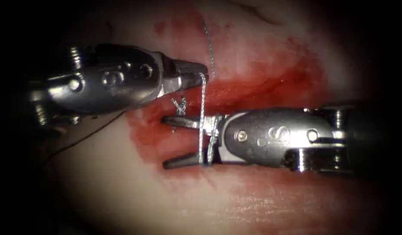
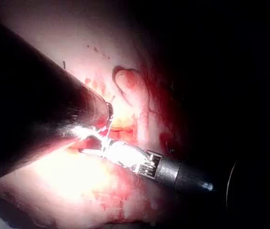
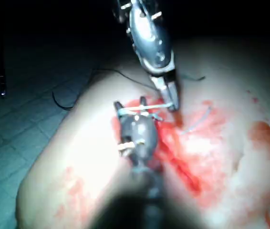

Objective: Wound Closure

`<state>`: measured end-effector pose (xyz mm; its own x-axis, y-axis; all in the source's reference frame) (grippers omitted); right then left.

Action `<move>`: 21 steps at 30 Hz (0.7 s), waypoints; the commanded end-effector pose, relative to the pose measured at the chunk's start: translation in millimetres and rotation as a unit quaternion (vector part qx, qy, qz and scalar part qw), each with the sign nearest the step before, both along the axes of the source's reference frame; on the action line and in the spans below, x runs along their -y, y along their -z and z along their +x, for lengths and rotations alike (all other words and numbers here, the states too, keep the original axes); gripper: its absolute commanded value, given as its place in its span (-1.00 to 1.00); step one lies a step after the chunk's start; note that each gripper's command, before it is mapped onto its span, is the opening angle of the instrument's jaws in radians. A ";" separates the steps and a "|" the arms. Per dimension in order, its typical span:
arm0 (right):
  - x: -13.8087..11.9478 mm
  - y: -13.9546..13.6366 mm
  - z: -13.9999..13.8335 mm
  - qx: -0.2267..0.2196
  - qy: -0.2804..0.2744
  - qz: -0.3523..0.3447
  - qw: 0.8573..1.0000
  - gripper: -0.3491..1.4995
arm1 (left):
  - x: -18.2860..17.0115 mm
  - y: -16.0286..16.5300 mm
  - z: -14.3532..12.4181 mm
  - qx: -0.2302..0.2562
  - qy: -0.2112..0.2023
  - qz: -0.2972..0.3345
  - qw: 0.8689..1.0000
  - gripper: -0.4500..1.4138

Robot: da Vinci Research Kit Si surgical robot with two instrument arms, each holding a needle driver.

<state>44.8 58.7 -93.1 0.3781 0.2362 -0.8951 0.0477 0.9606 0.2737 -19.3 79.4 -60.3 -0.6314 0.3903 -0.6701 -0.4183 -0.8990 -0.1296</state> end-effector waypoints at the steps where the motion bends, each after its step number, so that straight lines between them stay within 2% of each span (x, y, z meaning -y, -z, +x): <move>1: -0.1 -0.2 0.4 -0.009 -0.005 -0.003 1.000 -0.17 | -0.6 -0.9 -0.5 0.000 -0.004 -0.001 1.000 -0.89; 6: -0.4 0.6 -0.5 -0.037 -0.026 -0.009 0.999 -0.18 | 0.0 -4.0 -0.2 0.005 -0.027 -0.003 1.000 -0.89; 9: -1.0 1.1 -0.6 -0.055 -0.041 -0.012 0.998 -0.20 | 0.4 -5.2 -0.1 0.020 -0.027 0.005 0.999 -0.89; 11: -1.6 1.5 -0.8 -0.084 -0.068 -0.014 0.994 -0.20 | 0.6 -5.9 -0.1 0.034 -0.027 0.012 0.999 -0.89; 16: -2.0 1.8 -0.7 -0.125 -0.103 -0.002 0.987 -0.24 | 0.8 -5.9 -0.1 0.046 -0.029 0.018 0.998 -0.89; 21: -3.0 2.0 -1.4 -0.118 -0.132 -0.008 0.984 -0.24 | 1.6 -5.4 0.0 0.051 -0.030 0.022 0.998 -0.89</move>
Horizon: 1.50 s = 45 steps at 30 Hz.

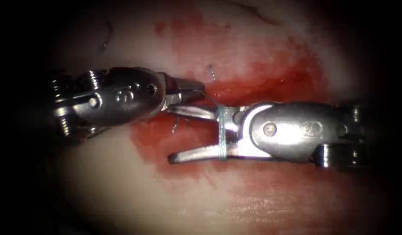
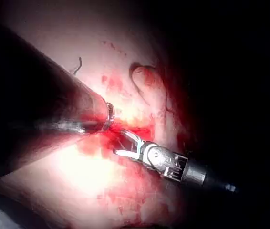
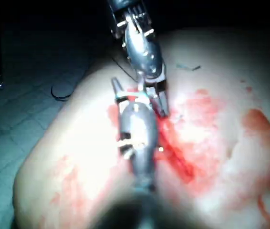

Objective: Wound Closure

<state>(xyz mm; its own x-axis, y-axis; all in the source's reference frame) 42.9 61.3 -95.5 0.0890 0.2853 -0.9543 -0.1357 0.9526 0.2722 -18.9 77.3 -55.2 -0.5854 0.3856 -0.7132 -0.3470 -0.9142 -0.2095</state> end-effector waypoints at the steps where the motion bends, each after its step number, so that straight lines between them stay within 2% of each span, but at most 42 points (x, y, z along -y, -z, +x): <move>1: -0.5 -0.6 0.2 0.003 -0.010 -0.002 1.000 -0.26 | -0.1 -0.1 -0.3 0.002 0.001 0.001 1.000 -0.89; 8: -1.3 -1.7 -0.7 0.025 -0.042 0.002 0.999 -0.31 | 1.5 0.9 -0.2 0.004 -0.003 0.001 1.000 -0.89; 15: -2.6 -1.9 -1.9 0.032 -0.100 0.059 0.993 -0.46 | 2.3 1.1 -0.8 0.004 -0.003 0.000 1.000 -0.89; 22: -2.8 -2.8 -1.9 0.045 -0.139 0.098 0.984 -0.46 | 2.6 1.7 -1.3 0.006 -0.003 0.001 1.000 -0.89; 33: -3.0 -4.5 -2.7 0.093 -0.188 0.100 0.973 -0.46 | 2.4 3.1 -1.9 -0.008 0.007 0.004 1.000 -0.89; 45: -3.7 -6.6 -2.7 0.116 -0.200 0.097 0.968 -0.44 | 2.2 1.6 -1.9 -0.025 0.011 0.021 0.999 -0.89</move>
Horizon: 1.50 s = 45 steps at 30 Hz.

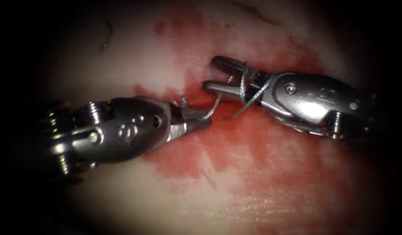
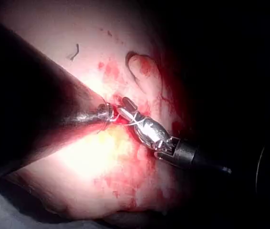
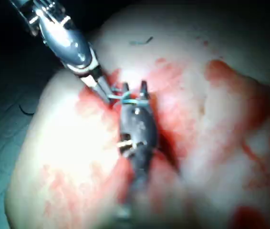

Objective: Wound Closure

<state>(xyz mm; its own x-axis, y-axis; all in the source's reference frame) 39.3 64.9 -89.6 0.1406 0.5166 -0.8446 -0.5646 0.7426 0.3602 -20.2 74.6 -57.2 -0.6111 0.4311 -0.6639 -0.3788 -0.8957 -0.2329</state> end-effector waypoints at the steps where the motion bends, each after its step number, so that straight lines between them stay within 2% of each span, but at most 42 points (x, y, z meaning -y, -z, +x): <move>1: -0.2 -0.9 0.8 0.002 0.001 -0.001 1.000 -0.42 | -0.6 -0.6 -0.5 0.001 0.001 -0.001 1.000 -0.89; 5: -0.8 -2.1 0.4 0.026 -0.007 0.004 1.000 -0.24 | -1.1 -1.5 -0.4 0.001 0.007 0.004 1.000 -0.89; 9: -0.3 -3.6 1.1 0.042 0.007 0.021 0.999 0.05 | -1.1 -1.5 -0.6 -0.001 0.007 0.005 1.000 -0.89; 13: 0.4 -4.7 2.3 0.051 0.028 0.045 0.997 0.05 | -1.0 -1.4 -0.6 -0.001 0.007 0.005 1.000 -0.89; 15: 0.5 -5.1 2.8 0.054 0.037 0.058 0.996 -0.02 | -0.9 -1.3 -0.6 -0.001 0.007 0.005 1.000 -0.89; 17: 0.5 -5.1 2.8 0.054 0.043 0.061 0.996 -0.35 | -0.9 -1.3 -0.6 -0.001 0.007 0.005 1.000 -0.89; 18: 0.6 -5.1 2.8 0.052 0.048 0.063 0.996 -0.57 | -0.9 -1.3 -0.6 -0.001 0.007 0.005 1.000 -0.89; 19: 0.7 -5.0 2.7 0.049 0.051 0.063 0.995 -1.00 | -0.9 -1.3 -0.6 -0.001 0.007 0.005 1.000 -0.89; 30: 0.7 -2.6 0.9 0.054 0.050 0.065 0.995 -1.00 | -1.1 -1.0 -0.1 -0.003 0.012 0.009 1.000 -0.89; 38: 0.6 -2.6 1.6 0.060 0.081 0.033 0.994 -1.00 | -1.1 -0.6 0.5 -0.002 0.039 0.036 0.999 -0.89; 45: 0.6 -1.0 1.6 0.049 0.072 0.008 0.996 -1.00 | -2.9 0.8 1.9 -0.010 0.078 0.077 0.994 -0.89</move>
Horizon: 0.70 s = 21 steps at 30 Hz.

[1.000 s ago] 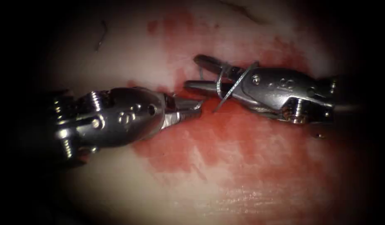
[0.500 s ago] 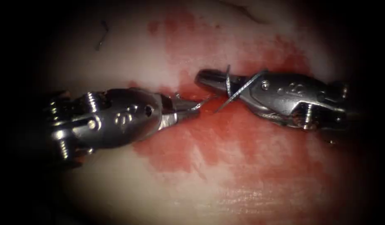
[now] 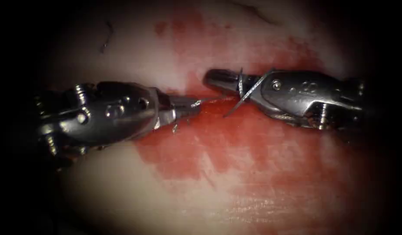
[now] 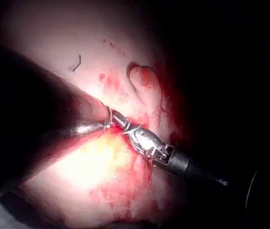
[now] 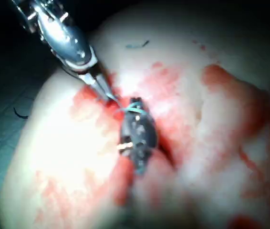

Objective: Wound Closure

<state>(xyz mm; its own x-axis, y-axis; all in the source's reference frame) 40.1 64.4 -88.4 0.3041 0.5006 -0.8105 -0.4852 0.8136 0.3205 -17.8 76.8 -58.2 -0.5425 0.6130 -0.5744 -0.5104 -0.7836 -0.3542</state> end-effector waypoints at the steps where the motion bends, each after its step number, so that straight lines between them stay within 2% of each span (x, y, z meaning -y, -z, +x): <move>1: 0.3 1.0 1.1 -0.005 -0.009 -0.008 1.000 -1.00 | -2.1 0.6 0.4 -0.007 0.018 0.014 1.000 -0.89; 2: 0.7 1.7 1.4 -0.005 -0.018 -0.014 1.000 -1.00 | -3.6 1.3 1.4 -0.011 0.021 0.019 1.000 -0.89; 7: 2.6 2.8 2.3 0.004 -0.038 -0.040 0.998 -1.00 | -7.0 1.7 3.0 -0.018 0.031 0.029 0.999 -0.89; 13: 5.2 2.2 2.8 0.019 -0.062 -0.066 0.996 -1.00 | -9.6 0.0 3.3 -0.028 0.032 0.035 0.999 -0.89; 14: 6.3 1.8 2.8 0.020 -0.072 -0.074 0.994 -1.00 | -10.8 -0.6 3.3 -0.030 0.034 0.036 0.998 -0.89; 17: 7.4 2.0 2.3 0.023 -0.081 -0.087 0.993 -1.00 | -12.7 -1.4 3.3 -0.033 0.037 0.038 0.998 -0.89; 21: 8.8 2.9 1.7 0.029 -0.091 -0.100 0.990 -1.00 | -17.1 -2.4 3.5 -0.038 0.047 0.044 0.997 -0.89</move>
<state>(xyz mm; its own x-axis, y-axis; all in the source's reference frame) 40.9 55.7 -91.7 0.2757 0.3817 -0.8822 -0.6451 0.7539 0.1246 -13.8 93.8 -56.0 -0.5198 0.7128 -0.4709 -0.6095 -0.6957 -0.3802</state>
